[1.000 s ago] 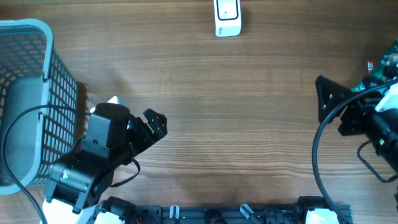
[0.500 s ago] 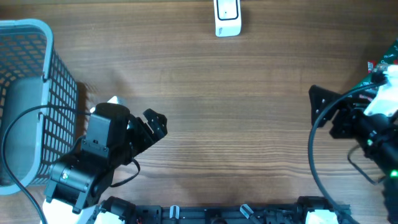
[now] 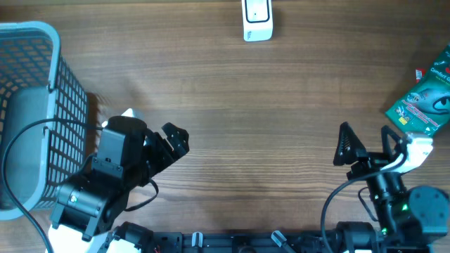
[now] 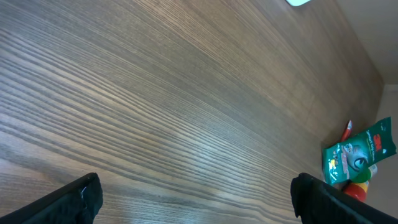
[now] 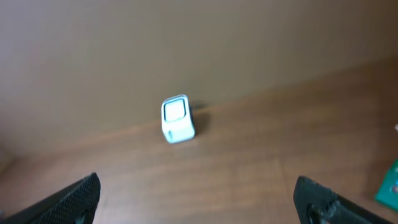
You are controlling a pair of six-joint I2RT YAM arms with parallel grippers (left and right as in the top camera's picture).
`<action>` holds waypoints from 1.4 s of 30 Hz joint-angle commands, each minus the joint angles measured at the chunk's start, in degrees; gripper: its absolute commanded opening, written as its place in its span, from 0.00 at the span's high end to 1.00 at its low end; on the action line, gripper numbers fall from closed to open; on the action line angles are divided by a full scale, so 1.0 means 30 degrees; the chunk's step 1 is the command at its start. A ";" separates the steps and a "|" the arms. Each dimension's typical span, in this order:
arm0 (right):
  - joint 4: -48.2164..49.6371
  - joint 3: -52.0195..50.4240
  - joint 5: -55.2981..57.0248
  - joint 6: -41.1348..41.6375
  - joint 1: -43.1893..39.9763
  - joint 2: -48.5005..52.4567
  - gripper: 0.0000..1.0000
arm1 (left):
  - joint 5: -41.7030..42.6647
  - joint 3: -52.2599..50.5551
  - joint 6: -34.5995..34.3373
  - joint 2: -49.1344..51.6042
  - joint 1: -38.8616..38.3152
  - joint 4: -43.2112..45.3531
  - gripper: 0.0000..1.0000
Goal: Scan the item barcode
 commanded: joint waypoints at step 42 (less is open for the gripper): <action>0.9085 -1.1285 0.1027 0.0656 0.0189 -0.4583 0.00 | -0.0481 -0.0007 0.0255 -0.0066 0.0015 0.0029 0.00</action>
